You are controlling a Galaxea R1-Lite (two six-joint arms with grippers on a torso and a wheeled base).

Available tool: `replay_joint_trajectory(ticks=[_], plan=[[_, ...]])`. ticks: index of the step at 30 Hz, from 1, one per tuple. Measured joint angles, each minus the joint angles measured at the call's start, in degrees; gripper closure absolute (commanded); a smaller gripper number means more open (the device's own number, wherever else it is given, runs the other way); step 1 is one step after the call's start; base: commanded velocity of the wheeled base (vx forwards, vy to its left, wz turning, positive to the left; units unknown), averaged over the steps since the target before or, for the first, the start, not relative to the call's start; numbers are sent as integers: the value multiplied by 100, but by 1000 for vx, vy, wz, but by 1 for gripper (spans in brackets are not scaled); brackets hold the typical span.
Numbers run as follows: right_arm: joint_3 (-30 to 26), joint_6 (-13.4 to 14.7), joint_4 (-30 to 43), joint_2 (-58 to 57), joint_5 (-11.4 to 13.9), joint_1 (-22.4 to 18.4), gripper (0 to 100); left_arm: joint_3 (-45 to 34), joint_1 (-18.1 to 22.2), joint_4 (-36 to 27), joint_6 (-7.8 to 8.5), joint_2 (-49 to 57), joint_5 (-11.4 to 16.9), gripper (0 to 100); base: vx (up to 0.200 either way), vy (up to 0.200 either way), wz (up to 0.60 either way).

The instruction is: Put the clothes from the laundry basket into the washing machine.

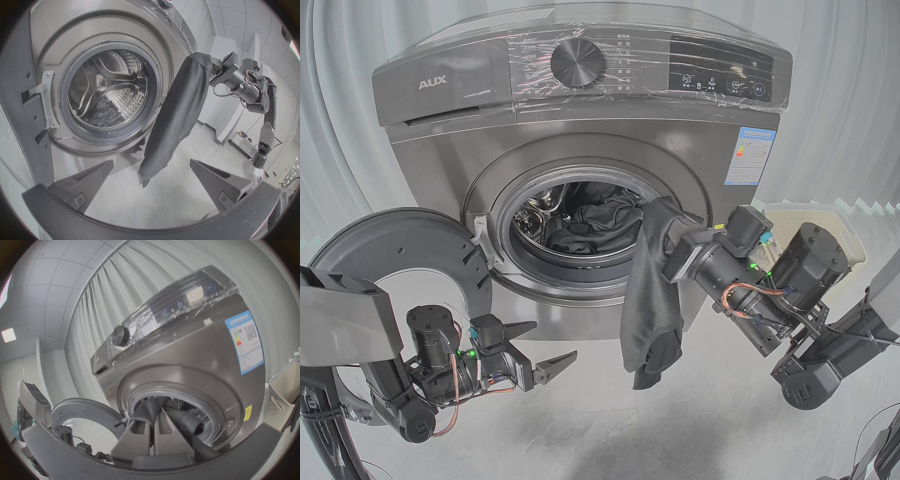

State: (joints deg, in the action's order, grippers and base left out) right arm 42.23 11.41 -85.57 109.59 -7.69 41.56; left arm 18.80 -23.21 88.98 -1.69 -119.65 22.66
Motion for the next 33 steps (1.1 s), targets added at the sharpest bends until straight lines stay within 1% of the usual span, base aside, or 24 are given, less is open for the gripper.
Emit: replay_joint_trajectory(ticks=[6, 10, 14, 20, 22, 27, 33], plan=[[433, 2, 411, 234, -218, 28, 100, -76, -2, 0, 30, -17, 7, 0, 0, 0, 0], [652, 5, 781, 284, -290, 33, 100, -100, -32, 0, 37, -20, 7, 0, 0, 0, 0], [859, 13, 1134, 297, -491, 44, 100, -113, -44, 0, 41, -24, 5, 0, 0, 0, 0], [1246, 16, 1575, 297, -647, 77, 100, -133, -57, 0, 50, -66, 7, 0, 0, 0, 0], [1419, 18, 1719, 295, -708, 89, 100, -135, -71, 0, 83, -113, 5, 0, 0, 0, 0], [1612, 20, 1815, 282, -769, 116, 100, -45, -115, -2, 201, -374, 5, 0, 0, 0, 0], [1719, 24, 1786, 280, -880, 163, 100, 380, -204, 0, 224, -805, 0, 0, 0, 0, 0]])
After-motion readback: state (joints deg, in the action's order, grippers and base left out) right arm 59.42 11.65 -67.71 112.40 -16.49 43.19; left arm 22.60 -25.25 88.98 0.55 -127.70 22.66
